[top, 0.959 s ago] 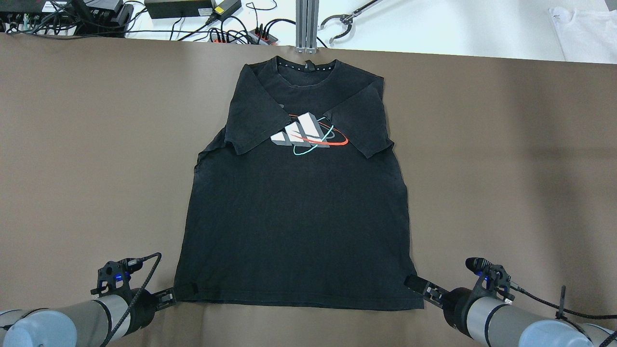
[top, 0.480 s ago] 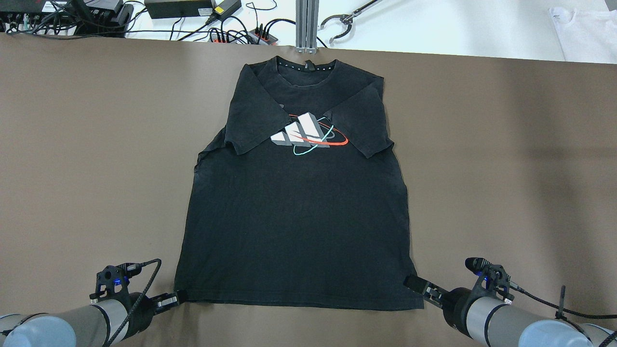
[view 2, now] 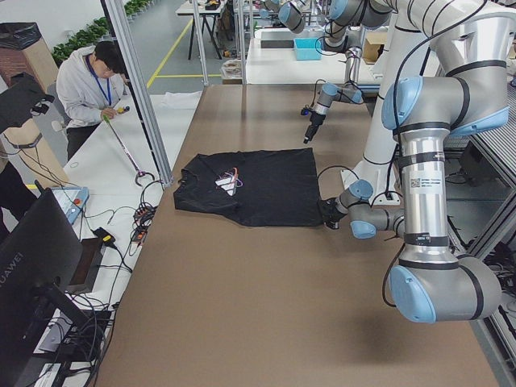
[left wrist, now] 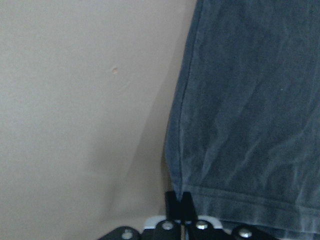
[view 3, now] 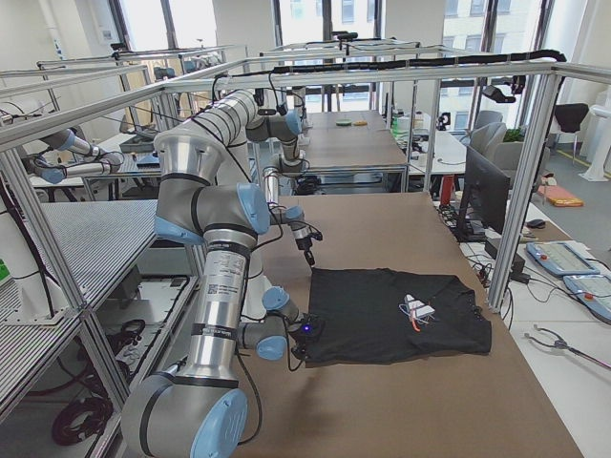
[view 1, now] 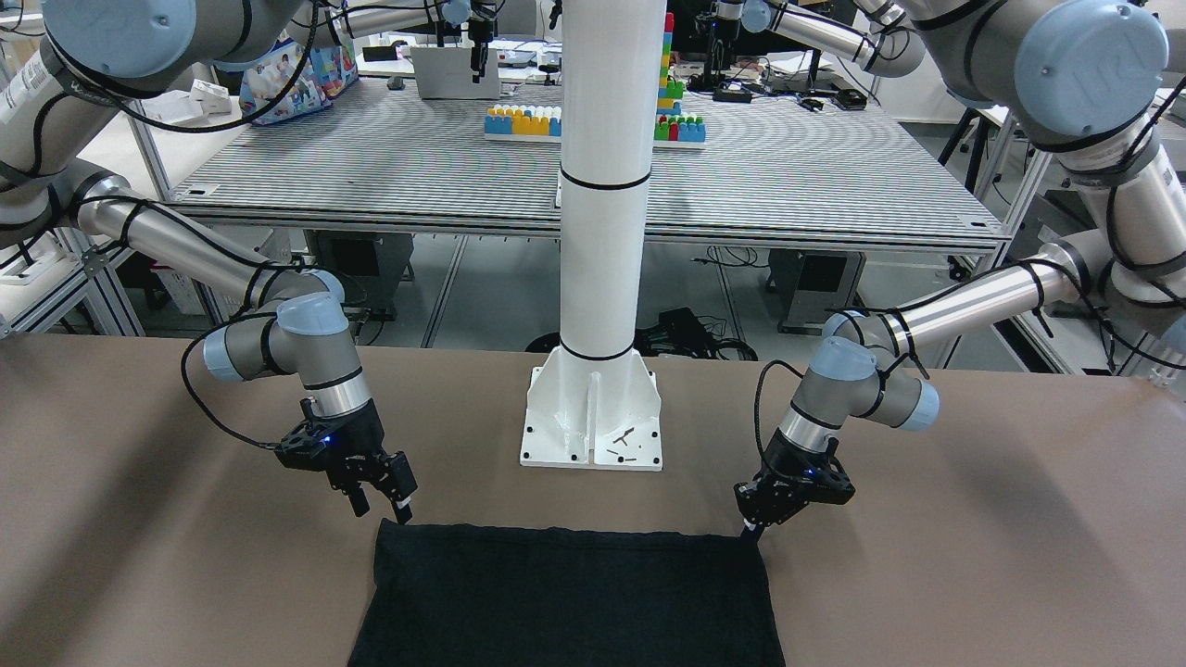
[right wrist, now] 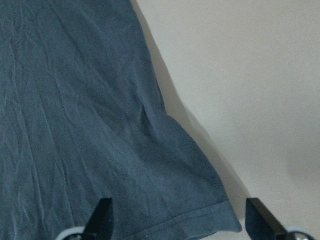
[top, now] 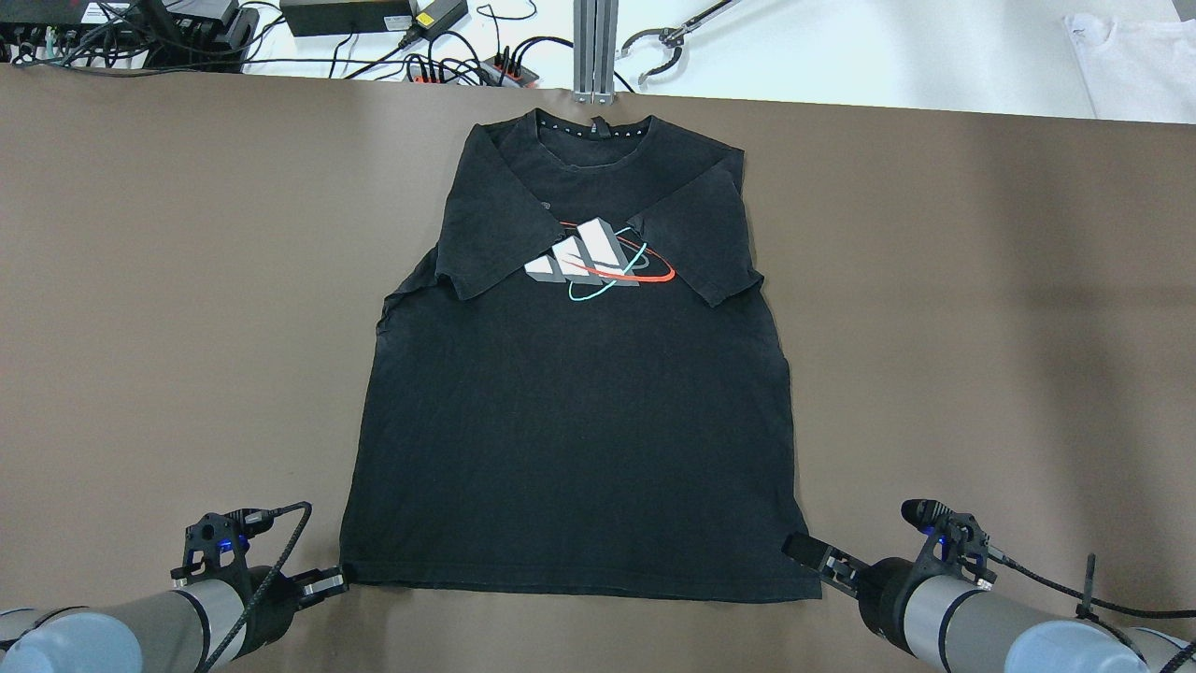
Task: Fold clothes
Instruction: 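Grasp both hem corners with the left and right grippers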
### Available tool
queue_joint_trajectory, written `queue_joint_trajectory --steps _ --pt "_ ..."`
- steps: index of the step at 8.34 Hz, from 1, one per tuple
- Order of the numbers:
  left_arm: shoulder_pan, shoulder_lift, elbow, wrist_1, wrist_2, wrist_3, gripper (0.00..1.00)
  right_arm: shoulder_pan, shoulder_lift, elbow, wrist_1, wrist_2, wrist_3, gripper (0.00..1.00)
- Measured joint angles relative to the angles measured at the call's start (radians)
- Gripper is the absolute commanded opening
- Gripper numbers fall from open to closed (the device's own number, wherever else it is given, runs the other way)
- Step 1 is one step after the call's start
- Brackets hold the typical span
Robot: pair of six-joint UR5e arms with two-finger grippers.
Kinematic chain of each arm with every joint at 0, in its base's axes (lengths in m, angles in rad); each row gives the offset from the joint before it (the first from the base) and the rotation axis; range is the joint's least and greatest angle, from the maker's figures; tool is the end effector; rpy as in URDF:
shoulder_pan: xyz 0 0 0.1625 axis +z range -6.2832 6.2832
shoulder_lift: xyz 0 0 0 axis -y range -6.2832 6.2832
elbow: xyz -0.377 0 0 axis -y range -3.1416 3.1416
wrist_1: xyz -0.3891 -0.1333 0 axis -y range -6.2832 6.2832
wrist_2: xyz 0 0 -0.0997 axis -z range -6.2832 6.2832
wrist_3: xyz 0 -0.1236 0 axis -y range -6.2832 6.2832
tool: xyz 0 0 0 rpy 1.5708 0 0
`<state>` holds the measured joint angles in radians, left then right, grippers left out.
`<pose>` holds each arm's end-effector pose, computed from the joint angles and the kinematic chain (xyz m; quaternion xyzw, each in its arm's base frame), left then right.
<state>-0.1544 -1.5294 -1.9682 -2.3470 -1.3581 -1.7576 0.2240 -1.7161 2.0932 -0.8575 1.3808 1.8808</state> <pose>0.4703 -0.2345 0.3646 0.0809 0.5347 -0.1986 0.8174 -0.4146 -0.2551 0.3599 0.0588 -0.5193 0.2720 0.8080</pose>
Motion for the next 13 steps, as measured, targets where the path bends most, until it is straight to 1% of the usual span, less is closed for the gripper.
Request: queue_joint_trajectory --steps 3,5,7,9,10,11,12,13 --pt "-0.007 0.069 -0.130 0.004 -0.024 0.011 0.00 0.000 -0.001 0.001 0.000 0.000 -0.001 0.94" --pt "-0.052 0.065 -0.160 0.011 -0.089 0.050 0.00 0.000 -0.004 0.000 0.000 0.001 -0.011 0.92" --pt "-0.083 0.050 -0.156 0.026 -0.121 0.079 0.00 0.000 -0.008 -0.025 0.000 -0.001 -0.023 0.89" --pt "-0.089 0.039 -0.148 0.034 -0.125 0.085 0.00 -0.013 -0.008 -0.059 -0.001 -0.021 -0.007 0.74" --pt "-0.090 0.036 -0.145 0.035 -0.125 0.086 0.00 -0.045 -0.006 -0.068 -0.001 -0.060 0.014 0.62" --pt "-0.091 0.035 -0.144 0.035 -0.125 0.087 0.00 -0.082 -0.002 -0.072 -0.001 -0.102 0.031 0.54" --pt "-0.091 0.034 -0.143 0.035 -0.125 0.087 0.00 -0.105 0.002 -0.071 -0.001 -0.125 0.042 0.51" --pt "-0.091 0.034 -0.143 0.035 -0.125 0.086 0.00 -0.117 0.005 -0.072 -0.002 -0.137 0.050 0.36"
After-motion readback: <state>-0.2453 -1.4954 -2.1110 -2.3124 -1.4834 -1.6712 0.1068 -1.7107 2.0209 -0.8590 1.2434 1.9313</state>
